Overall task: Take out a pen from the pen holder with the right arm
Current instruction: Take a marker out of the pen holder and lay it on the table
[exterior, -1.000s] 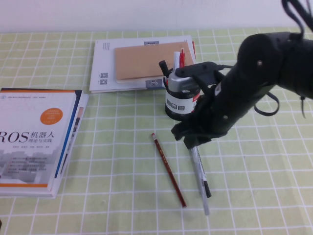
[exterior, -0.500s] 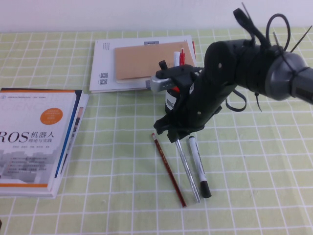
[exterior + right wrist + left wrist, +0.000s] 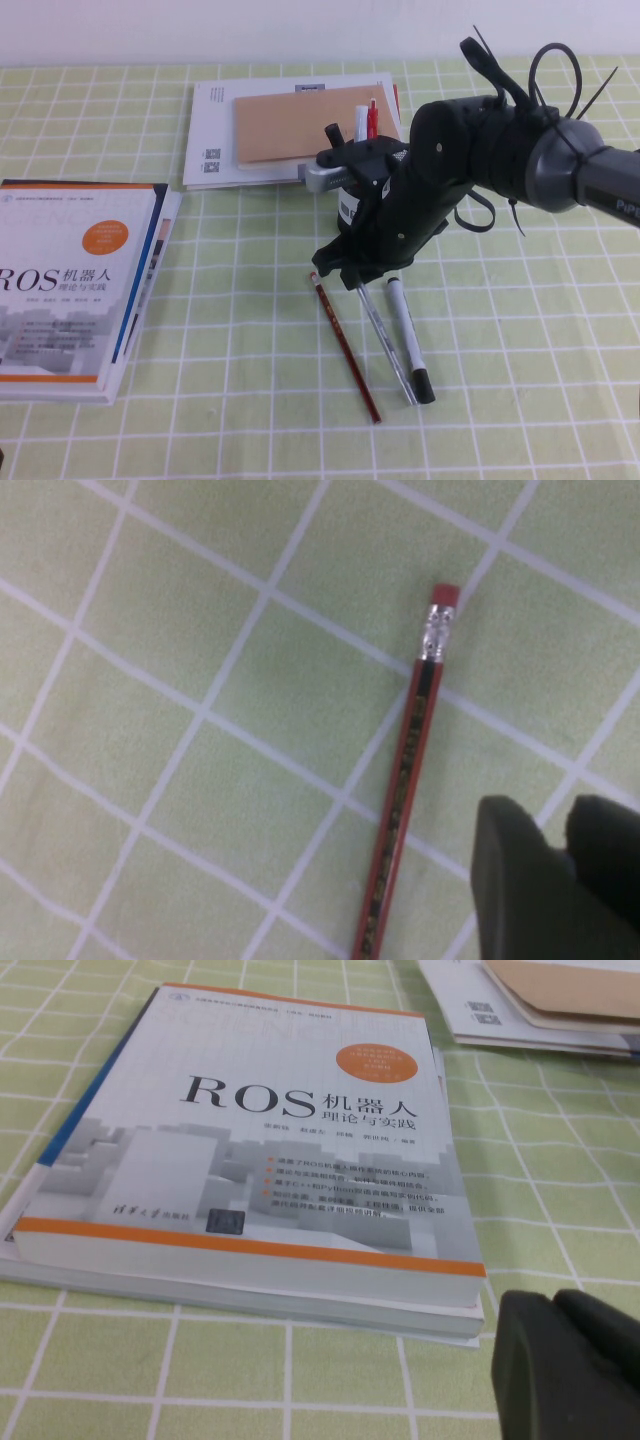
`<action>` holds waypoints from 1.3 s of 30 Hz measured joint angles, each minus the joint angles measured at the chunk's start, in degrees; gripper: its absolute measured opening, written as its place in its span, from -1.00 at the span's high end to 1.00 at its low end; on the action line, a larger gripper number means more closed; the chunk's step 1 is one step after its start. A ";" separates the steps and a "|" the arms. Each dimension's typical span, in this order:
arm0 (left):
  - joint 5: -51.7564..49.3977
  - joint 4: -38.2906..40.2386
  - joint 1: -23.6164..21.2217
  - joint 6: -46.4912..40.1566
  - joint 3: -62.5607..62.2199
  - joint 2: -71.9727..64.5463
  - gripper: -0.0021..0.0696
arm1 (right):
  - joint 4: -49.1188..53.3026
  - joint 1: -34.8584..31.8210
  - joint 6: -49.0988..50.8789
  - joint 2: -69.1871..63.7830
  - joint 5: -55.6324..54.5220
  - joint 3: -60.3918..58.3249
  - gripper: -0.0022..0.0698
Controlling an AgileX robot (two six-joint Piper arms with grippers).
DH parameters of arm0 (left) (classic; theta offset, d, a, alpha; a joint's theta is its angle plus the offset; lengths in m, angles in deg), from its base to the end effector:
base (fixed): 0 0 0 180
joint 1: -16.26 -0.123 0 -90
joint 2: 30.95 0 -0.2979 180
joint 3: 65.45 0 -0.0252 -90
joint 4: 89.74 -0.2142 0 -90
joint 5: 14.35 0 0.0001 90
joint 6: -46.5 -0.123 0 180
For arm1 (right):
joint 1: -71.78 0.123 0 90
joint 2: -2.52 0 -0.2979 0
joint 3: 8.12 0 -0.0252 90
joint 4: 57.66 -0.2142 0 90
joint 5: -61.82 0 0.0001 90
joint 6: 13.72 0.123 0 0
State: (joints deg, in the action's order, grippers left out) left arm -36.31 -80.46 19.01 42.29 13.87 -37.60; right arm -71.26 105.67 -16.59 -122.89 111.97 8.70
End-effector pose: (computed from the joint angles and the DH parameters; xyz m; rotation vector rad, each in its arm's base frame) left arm 0.0326 -0.0090 0.1603 0.0143 1.8810 -0.1424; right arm 0.3437 0.2577 0.2092 -0.7270 2.7148 0.4271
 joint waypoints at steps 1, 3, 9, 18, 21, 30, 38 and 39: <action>0.00 0.00 0.00 0.00 0.00 0.00 0.96 | 0.09 0.00 0.00 0.00 -0.15 0.00 0.75; 0.00 0.00 0.00 0.00 0.00 0.00 0.96 | 0.22 0.00 0.00 0.00 -0.18 0.00 0.62; 0.00 0.00 0.00 0.00 0.00 0.00 0.96 | 0.34 0.00 0.00 0.00 -0.18 0.00 0.27; 0.00 0.00 0.00 0.00 0.00 0.00 0.96 | 1.35 1.19 0.00 12.38 -5.54 -10.19 0.43; 0.00 0.00 0.00 0.00 0.00 0.00 0.96 | 1.99 1.56 0.00 22.78 -7.11 -17.74 0.74; 0.00 0.00 0.00 0.00 0.00 0.00 0.96 | 4.76 1.56 0.00 50.66 -7.14 -35.53 0.96; 0.00 0.00 0.00 0.00 0.00 0.00 0.96 | 5.07 1.56 0.00 72.07 -6.13 -49.39 0.97; 0.00 0.00 0.00 0.00 0.00 0.00 0.96 | 5.19 1.56 0.00 73.92 -5.71 -50.81 0.97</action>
State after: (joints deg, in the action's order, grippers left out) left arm -36.31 -80.46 19.01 42.29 13.87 -37.60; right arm -66.08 107.23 -16.59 -48.97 106.26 -42.11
